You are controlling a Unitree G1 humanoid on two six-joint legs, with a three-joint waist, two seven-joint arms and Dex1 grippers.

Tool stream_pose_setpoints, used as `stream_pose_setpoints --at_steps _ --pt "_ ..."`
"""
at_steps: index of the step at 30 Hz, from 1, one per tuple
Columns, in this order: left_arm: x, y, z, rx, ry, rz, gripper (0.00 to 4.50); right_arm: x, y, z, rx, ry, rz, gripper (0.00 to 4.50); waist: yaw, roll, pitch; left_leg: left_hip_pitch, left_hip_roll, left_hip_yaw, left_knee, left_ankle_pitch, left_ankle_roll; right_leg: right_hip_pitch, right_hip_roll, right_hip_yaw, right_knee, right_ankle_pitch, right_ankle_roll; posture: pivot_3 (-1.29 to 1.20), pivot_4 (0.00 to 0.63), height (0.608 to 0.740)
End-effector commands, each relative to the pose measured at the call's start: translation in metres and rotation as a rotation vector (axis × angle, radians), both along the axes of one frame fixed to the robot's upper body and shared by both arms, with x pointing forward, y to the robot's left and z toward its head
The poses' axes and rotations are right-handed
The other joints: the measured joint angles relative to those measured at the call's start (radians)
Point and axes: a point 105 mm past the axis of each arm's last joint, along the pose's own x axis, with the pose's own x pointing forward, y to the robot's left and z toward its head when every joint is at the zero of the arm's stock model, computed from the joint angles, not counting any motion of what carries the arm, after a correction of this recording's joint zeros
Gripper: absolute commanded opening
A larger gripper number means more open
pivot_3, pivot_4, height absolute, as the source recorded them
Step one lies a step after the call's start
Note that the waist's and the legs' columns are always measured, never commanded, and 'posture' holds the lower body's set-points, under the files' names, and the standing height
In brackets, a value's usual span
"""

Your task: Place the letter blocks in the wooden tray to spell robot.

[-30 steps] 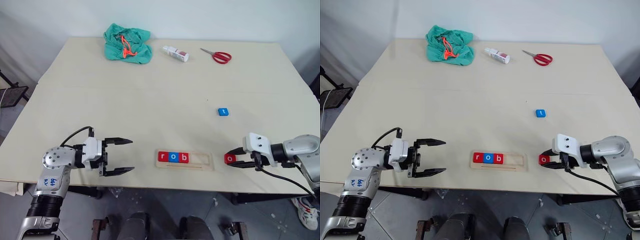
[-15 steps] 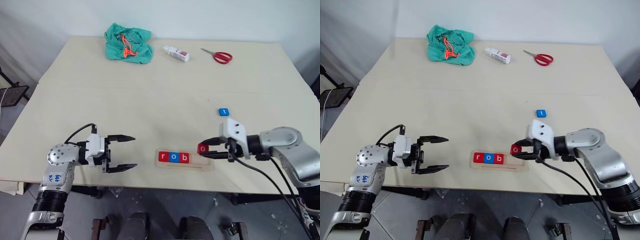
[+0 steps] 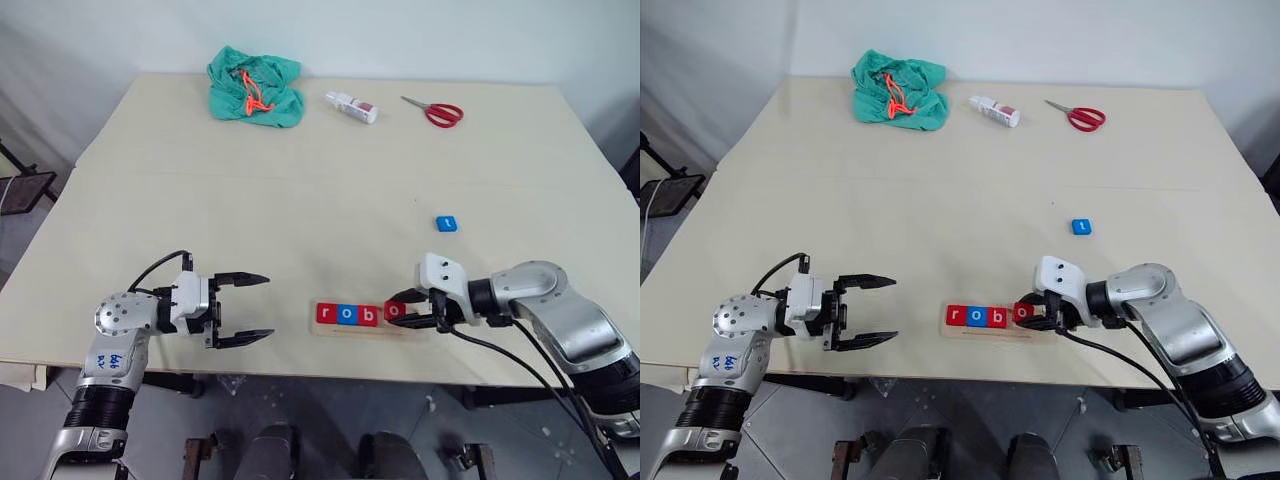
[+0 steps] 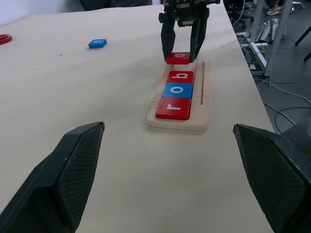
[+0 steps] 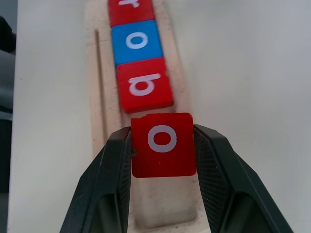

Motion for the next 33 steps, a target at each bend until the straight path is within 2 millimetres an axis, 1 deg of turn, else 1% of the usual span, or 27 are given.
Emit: stream_pose_setpoints --at_steps 1,5,8,9,10,13,15,17,21,23,25,29,32,33 --pt "-0.003 0.0 0.009 -0.007 -0.045 0.0 4.5 -0.001 0.006 0.004 0.011 -0.028 0.042 1.44 0.0 0.0 0.0 0.0 0.0 0.0 0.0 0.0 0.0 0.0 0.0 0.0 0.0 0.0 0.0 0.0 0.15 0.74" --pt "-0.002 0.001 0.008 -0.01 -0.046 0.011 4.5 -0.009 0.013 0.006 0.034 -0.003 0.08 2.85 0.0 0.0 0.0 0.0 0.0 0.0 0.0 0.0 0.0 0.0 0.0 0.0 0.0 0.0 0.0 0.0 0.15 0.74" --pt "-0.002 0.0 0.008 -0.01 -0.046 0.013 4.5 -0.008 0.013 0.006 0.039 -0.009 0.064 3.92 0.0 0.0 0.0 0.0 0.0 0.0 0.0 0.0 0.0 0.0 0.0 0.0 0.0 0.0 0.0 0.0 0.15 0.74" --pt "-0.002 0.0 0.008 -0.011 -0.046 0.013 4.5 -0.008 0.013 0.007 0.043 -0.012 0.059 4.24 0.0 0.0 0.0 0.0 0.0 0.0 0.0 0.0 0.0 0.0 0.0 0.0 0.0 0.0 0.0 0.0 0.15 0.74" --pt "-0.002 0.0 0.008 -0.011 -0.047 0.013 4.5 -0.007 0.012 0.009 0.046 -0.018 0.055 4.44 0.0 0.0 0.0 0.0 0.0 0.0 0.0 0.0 0.0 0.0 0.0 0.0 0.0 0.0 0.0 0.0 0.15 0.74" --pt "-0.001 0.0 0.009 -0.013 -0.049 0.013 4.5 -0.004 0.007 0.017 0.058 -0.039 0.015 4.44 0.0 0.0 0.0 0.0 0.0 0.0 0.0 0.0 0.0 0.0 0.0 0.0 0.0 0.0 0.0 0.0 0.15 0.74" --pt "0.0 -0.001 0.009 -0.013 -0.05 0.013 4.5 0.003 -0.004 0.024 0.076 -0.057 -0.064 4.44 0.001 0.0 0.0 0.0 0.0 0.0 0.0 0.0 0.0 0.0 0.0 0.0 0.0 0.0 0.0 0.0 0.15 0.74" --pt "0.0 -0.001 0.008 -0.014 -0.05 0.011 4.5 0.008 -0.019 0.03 0.091 -0.075 -0.149 4.44 0.002 0.0 0.0 0.0 0.0 0.0 0.0 0.0 0.0 0.0 0.0 0.0 0.0 0.0 0.0 0.0 0.15 0.74" --pt "0.001 -0.002 0.007 -0.016 -0.047 0.005 4.5 0.024 -0.054 0.042 0.179 -0.159 -0.39 4.44 0.004 0.0 0.0 0.0 -0.001 0.0 0.0 0.0 0.0 0.0 0.0 0.0 0.0 0.0 0.0 0.0 0.15 0.74" --pt "0.002 -0.003 0.006 -0.017 -0.046 0.001 4.5 0.035 -0.077 0.048 0.219 -0.231 -0.554 4.44 0.003 0.0 0.0 0.0 -0.001 0.0 0.0 0.0 0.0 0.0 0.0 0.0 0.0 0.0 0.0 0.0 0.15 0.74" --pt "0.003 -0.004 0.006 -0.019 -0.046 -0.003 4.5 0.04 -0.093 0.049 0.251 -0.269 -0.679 4.44 0.002 0.0 0.0 0.0 0.0 0.001 0.0 0.0 0.0 0.0 0.0 0.0 0.0 0.0 0.0 0.0 0.15 0.74" --pt "0.006 -0.006 0.006 -0.019 -0.046 -0.018 4.5 0.037 -0.11 0.048 0.301 -0.311 -0.838 4.44 0.001 0.0 0.0 0.0 0.0 0.001 -0.002 0.0 0.0 0.0 0.0 0.0 0.001 0.0 0.0 0.0 0.15 0.74" --pt "0.007 -0.008 0.007 -0.02 -0.046 -0.025 4.5 0.038 -0.116 0.047 0.314 -0.341 -0.891 4.44 0.0 0.0 0.0 0.0 0.0 0.001 -0.002 0.0 0.0 0.0 0.0 0.0 0.001 0.0 0.0 0.0 0.15 0.74" --pt "0.008 -0.009 0.007 -0.02 -0.047 -0.034 4.5 0.043 -0.116 0.048 0.348 -0.348 -0.922 4.44 -0.001 0.0 0.0 0.0 -0.001 0.001 -0.001 0.0 0.0 0.0 0.0 0.0 0.001 0.0 0.0 0.0 0.15 0.74"
